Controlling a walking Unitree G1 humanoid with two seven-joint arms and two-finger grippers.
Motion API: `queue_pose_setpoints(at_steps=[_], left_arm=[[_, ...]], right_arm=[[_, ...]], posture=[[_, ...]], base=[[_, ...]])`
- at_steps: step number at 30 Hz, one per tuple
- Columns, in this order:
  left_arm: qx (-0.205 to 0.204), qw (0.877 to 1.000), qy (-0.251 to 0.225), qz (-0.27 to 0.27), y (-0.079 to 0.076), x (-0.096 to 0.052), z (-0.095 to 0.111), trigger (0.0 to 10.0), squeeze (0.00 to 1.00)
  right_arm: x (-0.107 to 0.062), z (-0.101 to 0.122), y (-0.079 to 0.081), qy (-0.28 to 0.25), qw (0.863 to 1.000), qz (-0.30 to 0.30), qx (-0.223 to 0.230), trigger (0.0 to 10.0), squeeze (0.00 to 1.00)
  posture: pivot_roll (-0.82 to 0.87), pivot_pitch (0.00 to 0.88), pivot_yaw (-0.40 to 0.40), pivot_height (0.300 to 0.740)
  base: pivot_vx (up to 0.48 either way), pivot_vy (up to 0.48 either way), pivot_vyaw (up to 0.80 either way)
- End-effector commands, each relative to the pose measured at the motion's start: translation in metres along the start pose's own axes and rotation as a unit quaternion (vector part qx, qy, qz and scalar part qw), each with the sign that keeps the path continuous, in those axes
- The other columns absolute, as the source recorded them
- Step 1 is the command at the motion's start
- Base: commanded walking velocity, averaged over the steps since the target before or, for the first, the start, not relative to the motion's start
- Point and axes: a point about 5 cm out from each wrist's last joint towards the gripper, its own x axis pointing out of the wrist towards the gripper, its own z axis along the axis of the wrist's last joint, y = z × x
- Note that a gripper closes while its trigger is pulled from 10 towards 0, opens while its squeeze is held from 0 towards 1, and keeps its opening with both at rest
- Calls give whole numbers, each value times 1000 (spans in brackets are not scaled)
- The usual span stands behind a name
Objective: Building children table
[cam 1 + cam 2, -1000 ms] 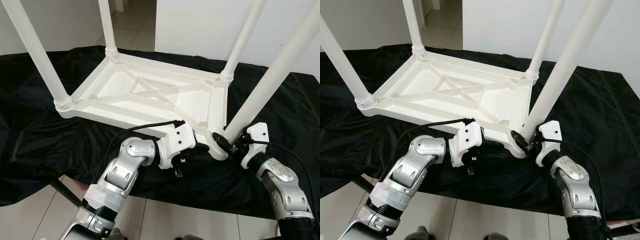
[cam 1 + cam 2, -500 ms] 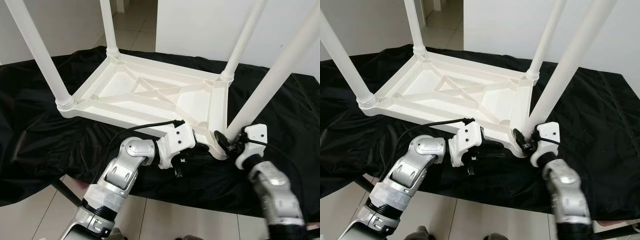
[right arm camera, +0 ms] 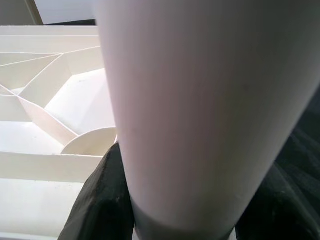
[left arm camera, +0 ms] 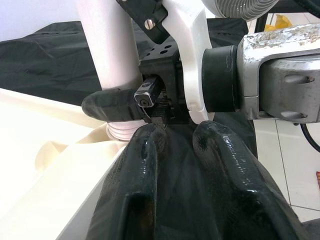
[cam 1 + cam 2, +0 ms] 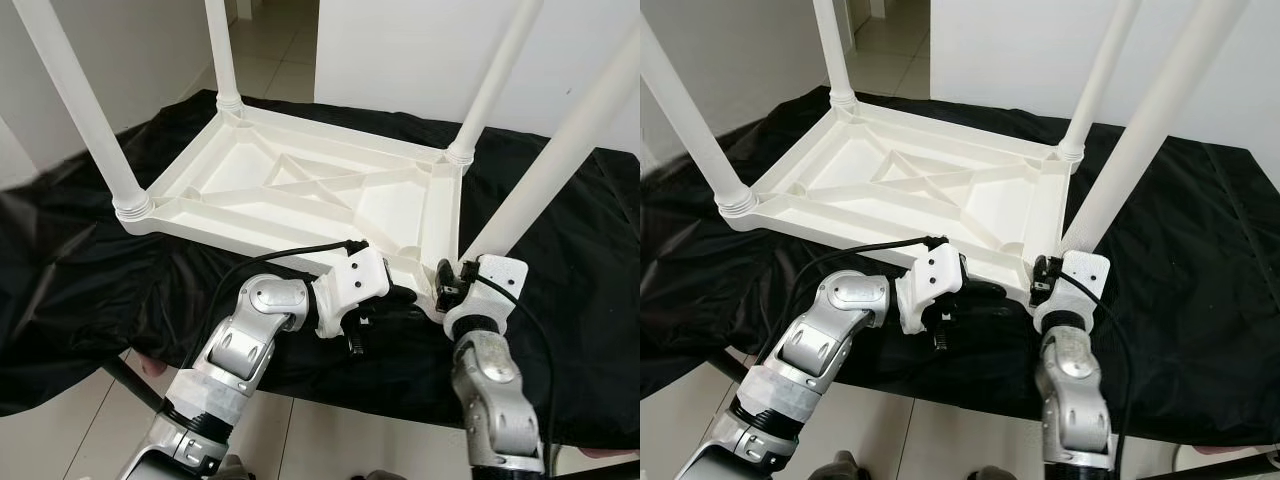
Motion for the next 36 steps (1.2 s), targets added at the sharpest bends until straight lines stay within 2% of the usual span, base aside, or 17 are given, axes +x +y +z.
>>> queue_pose_setpoints(at_steps=[1, 3, 4, 9, 12, 13, 17, 20, 22, 24, 25, 26, 29, 30, 31, 35, 36], left_arm=[[-3, 998, 5, 55, 5, -1, -2, 10000, 0], [-3, 999, 5, 54, 5, -1, -1, 10000, 0], [-3, 999, 5, 54, 6, -1, -1, 10000, 0], [-3, 999, 5, 54, 6, -1, -1, 10000, 0], [-4, 999, 5, 54, 5, 0, -1, 10000, 0], [-4, 999, 5, 54, 5, 0, -2, 10000, 0], [-5, 999, 5, 54, 4, 0, -2, 10000, 0], [-5, 999, 5, 54, 4, 0, -2, 10000, 0], [-5, 999, 5, 54, 4, 0, -2, 10000, 0], [-4, 999, 4, 53, 5, 0, -2, 10000, 0], [-4, 999, 4, 53, 5, 0, -2, 10000, 0], [-3, 999, 4, 53, 6, 1, -1, 10000, 0], [-3, 999, 4, 53, 6, 1, -1, 10000, 0], [-3, 999, 4, 53, 6, 1, -1, 10000, 0], [-3, 999, 4, 53, 6, 1, -1, 10000, 0], [-2, 998, 4, 55, 6, 0, -1, 10000, 0], [-2, 998, 4, 55, 6, 0, 0, 10000, 0]], right_arm=[[-4, -8, -3, 23, 999, -24, 7, 10000, 0], [-4, -7, -5, 23, 999, -25, 5, 10000, 0], [-4, -4, -7, 15, 1000, -20, 9, 10000, 1000], [-4, -1, -9, 6, 1000, -14, 8, 10000, 1000], [-5, 1, -17, -7, 1000, 27, -15, 10000, 1000], [-6, 2, -28, -14, 996, 69, -54, 10000, 0], [-6, 3, -30, -18, 995, 79, -63, 10000, 0], [-4, 6, -33, -21, 988, 138, -68, 10000, 0], [-4, 6, -33, -21, 988, 138, -68, 10000, 0], [3, 12, -31, -30, 967, 234, -98, 10000, 0], [3, 12, -31, -30, 967, 234, -98, 10000, 0], [10, 14, -25, -24, 948, 299, -108, 10000, 0], [11, 14, -24, -24, 943, 312, -111, 10000, 0], [14, 14, -19, -18, 932, 341, -120, 10000, 0], [14, 14, -19, -18, 932, 341, -120, 10000, 0], [17, 9, -11, 2, 911, 389, -139, 9961, 0], [17, 6, -12, 10, 908, 395, -141, 5255, 0]], posture=[[-15, 0, -21, 740], [-18, 0, -21, 740], [-19, 0, -21, 740], [-19, 0, -21, 740], [-21, 0, -24, 740], [-21, 0, -24, 740], [-21, 0, -24, 740], [-23, 0, -22, 740], [-23, 0, -22, 740], [-22, 0, -22, 740], [-22, 0, -22, 740], [-20, 0, -19, 740], [-20, 0, -19, 740], [-16, 0, -21, 740], [-16, 0, -21, 740], [-9, 0, -25, 740], [-8, 0, -25, 740]], base=[[0, 0, 0], [0, 0, 0], [0, 0, 0], [0, 0, 0], [0, 0, 0], [0, 0, 0], [0, 0, 0], [0, 0, 0], [0, 0, 0], [0, 0, 0], [0, 0, 0], [0, 0, 0], [0, 0, 0], [0, 0, 0], [0, 0, 0], [0, 0, 0], [0, 0, 0]])
